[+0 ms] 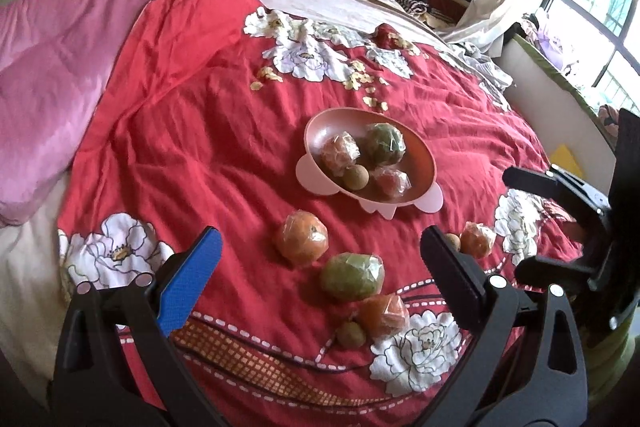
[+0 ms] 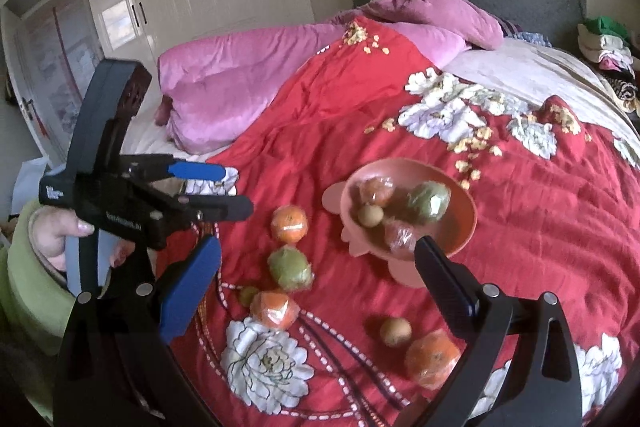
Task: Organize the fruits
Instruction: 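Grasp the large green wrapped fruit with the left tool while the right tool grasps a wrapped tangerine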
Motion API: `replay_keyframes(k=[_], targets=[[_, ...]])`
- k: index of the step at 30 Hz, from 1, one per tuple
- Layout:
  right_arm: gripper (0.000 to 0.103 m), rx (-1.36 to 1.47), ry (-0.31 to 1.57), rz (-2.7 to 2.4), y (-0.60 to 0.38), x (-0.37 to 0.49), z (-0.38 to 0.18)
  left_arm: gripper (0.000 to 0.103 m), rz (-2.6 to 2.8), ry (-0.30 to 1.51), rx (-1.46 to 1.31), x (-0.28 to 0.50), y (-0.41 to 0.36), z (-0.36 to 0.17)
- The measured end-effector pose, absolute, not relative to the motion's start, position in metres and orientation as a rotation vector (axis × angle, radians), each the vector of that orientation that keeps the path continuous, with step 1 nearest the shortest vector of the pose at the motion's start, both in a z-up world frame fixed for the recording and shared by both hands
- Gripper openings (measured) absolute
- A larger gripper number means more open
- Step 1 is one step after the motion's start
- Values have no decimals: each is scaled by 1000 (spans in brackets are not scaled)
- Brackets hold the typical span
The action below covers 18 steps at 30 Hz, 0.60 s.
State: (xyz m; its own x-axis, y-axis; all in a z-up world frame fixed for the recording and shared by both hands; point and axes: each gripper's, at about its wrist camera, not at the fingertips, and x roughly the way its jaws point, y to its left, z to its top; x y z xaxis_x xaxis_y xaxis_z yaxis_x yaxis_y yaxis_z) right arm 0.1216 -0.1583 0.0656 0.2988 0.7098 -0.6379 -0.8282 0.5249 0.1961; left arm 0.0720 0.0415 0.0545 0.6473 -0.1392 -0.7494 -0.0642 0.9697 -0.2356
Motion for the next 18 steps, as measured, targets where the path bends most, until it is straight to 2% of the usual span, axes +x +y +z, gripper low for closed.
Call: replay_keyframes(k=[18], targets=[[97,-263,833,1015,-146,94,22,93,-34,901,-261,59,45,44]])
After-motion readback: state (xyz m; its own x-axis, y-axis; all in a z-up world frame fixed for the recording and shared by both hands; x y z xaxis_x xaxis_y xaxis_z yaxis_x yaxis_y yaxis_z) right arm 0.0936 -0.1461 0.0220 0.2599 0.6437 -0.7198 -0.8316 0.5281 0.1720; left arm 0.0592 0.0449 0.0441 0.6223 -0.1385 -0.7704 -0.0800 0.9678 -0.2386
